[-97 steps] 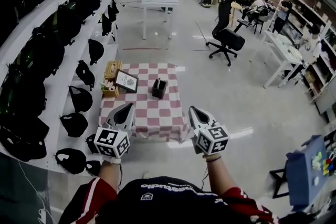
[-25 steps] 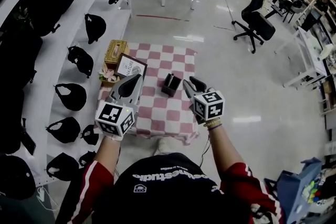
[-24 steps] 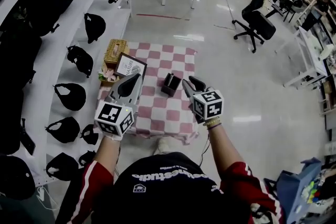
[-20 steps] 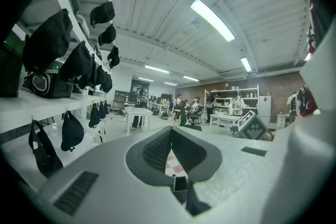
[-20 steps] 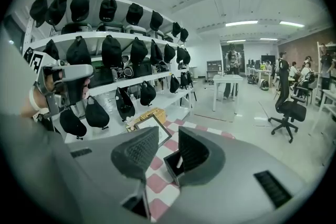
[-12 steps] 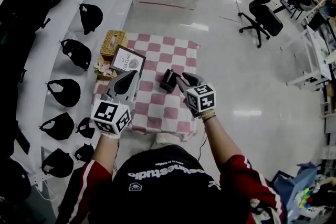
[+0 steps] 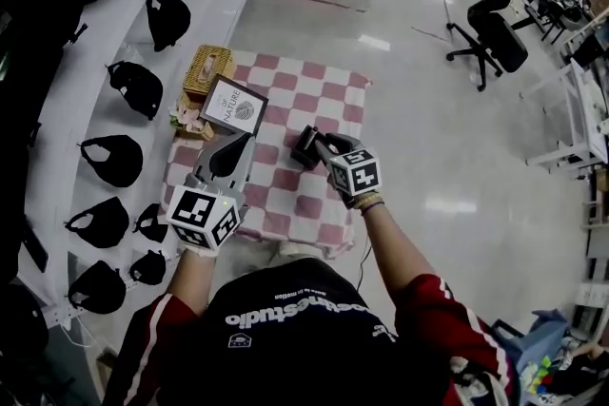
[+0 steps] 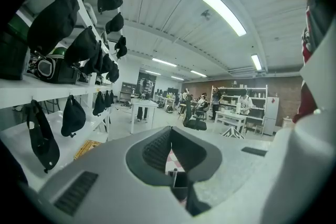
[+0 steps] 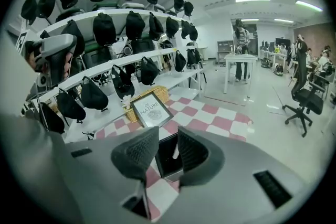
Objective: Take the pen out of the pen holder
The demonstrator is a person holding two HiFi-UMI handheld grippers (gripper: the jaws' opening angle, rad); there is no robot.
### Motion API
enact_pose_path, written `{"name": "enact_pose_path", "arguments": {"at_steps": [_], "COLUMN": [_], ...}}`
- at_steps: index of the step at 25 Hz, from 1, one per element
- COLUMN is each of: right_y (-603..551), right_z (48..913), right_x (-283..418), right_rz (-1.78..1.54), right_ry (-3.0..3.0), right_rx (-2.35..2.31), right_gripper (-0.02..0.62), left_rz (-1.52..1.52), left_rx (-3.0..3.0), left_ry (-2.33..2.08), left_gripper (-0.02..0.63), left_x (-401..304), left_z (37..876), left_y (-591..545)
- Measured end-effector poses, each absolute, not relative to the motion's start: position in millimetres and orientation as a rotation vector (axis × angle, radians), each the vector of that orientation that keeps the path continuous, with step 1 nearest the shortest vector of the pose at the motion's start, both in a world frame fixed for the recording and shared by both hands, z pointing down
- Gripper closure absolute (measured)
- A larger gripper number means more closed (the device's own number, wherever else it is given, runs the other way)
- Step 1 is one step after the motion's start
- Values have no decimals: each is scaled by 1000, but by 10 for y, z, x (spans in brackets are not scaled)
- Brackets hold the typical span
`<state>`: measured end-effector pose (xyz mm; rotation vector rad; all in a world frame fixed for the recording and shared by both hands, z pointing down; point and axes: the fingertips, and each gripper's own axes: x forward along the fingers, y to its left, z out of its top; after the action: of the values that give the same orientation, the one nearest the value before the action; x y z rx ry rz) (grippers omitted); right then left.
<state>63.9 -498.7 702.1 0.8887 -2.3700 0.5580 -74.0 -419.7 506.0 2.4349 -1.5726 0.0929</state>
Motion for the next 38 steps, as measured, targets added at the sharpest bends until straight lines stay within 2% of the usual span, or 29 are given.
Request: {"name": "enact_pose_path", "arguments": {"at_steps": [16, 29, 38], "right_y": [-5334, -5414, -5402], "right_z": [7708, 7866, 7860], "right_x": [540, 424, 420], "right_rz": [628, 624, 615], "right_ry": [-2291, -2266, -2277], "right_rx": [824, 796, 774], "right_gripper": [486, 486, 517], "left_rz": [113, 135, 137], "left_rx": [2345, 2303, 2297], "left_ry": [-1638, -1670, -1689], "left_gripper": [600, 600, 600], "left_x": [-931, -1026, -1075], "left_z": [5248, 5339, 5319], "left_y": [-4296, -4307, -4292]}}
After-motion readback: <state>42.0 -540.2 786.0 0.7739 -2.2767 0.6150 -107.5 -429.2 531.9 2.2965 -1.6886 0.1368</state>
